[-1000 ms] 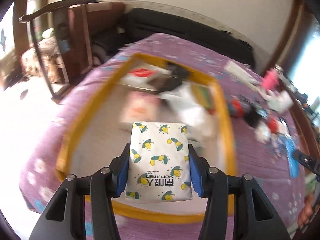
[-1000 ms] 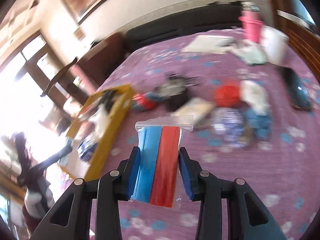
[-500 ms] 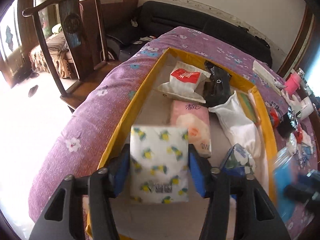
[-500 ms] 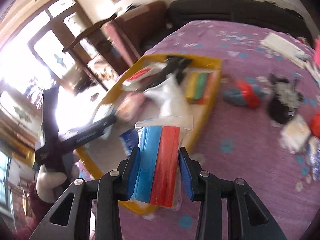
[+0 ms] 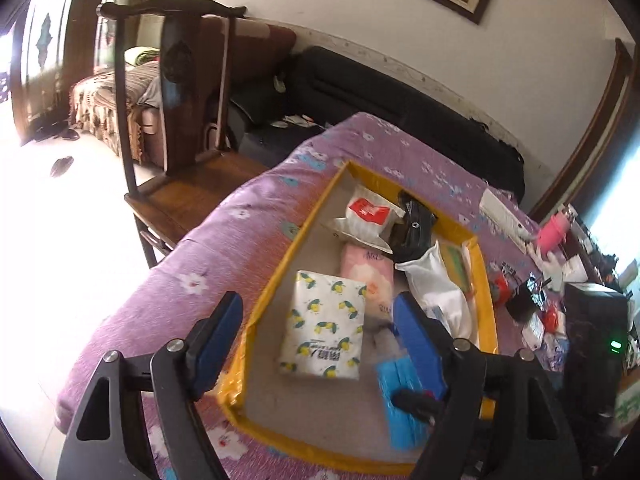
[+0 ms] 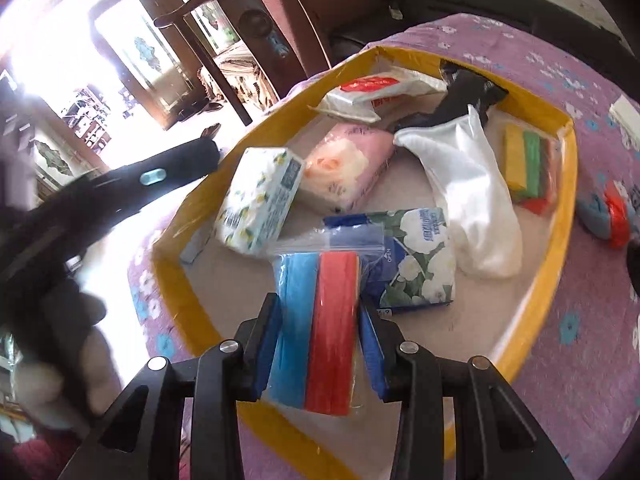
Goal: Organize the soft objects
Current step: 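Carry both held items to the yellow tray and open both tools inside, then grasp the red bag with blue knit with left tool while right tool grasps the blue Vinda bag, then carry both held bags over the yellow tray and open both tools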
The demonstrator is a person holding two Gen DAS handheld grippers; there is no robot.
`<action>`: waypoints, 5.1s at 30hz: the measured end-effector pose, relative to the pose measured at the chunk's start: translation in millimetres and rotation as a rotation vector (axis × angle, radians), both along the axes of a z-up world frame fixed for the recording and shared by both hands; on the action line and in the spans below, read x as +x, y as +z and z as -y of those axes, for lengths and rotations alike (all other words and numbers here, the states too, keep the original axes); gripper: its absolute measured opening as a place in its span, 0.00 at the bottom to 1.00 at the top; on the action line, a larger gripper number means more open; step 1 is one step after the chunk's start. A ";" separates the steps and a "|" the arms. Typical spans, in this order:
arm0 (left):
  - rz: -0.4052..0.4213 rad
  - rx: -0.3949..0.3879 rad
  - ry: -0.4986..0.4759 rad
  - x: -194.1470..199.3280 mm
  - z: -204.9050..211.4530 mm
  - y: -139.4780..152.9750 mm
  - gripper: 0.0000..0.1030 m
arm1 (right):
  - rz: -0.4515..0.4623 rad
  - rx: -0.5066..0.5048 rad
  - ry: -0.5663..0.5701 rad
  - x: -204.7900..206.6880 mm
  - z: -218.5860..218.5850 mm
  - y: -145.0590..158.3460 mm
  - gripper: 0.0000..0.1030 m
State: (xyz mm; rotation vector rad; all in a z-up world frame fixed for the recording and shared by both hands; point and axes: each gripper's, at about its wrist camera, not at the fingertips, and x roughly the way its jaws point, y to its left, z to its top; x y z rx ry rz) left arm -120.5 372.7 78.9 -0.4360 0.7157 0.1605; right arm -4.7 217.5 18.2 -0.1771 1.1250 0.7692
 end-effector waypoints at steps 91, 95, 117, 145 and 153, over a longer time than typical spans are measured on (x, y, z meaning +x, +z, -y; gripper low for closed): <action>-0.316 0.686 -0.818 203.1 335.6 -55.9 0.31 | 0.205 0.046 -0.615 54.5 356.7 -6.9 0.47; -0.263 0.600 -0.798 177.9 321.2 -40.2 0.31 | 0.223 0.066 -0.614 51.0 358.3 -2.9 0.44; -0.032 0.248 -0.508 5.4 186.9 17.8 0.32 | 0.280 0.061 -0.659 35.2 361.9 3.1 0.44; -0.193 0.118 -0.184 22.7 48.6 -37.0 0.66 | 0.160 0.173 -0.161 -18.7 102.4 49.2 0.45; -0.110 0.099 -0.144 0.1 49.3 -28.2 0.73 | 0.155 0.077 -0.116 -10.3 51.0 25.6 0.47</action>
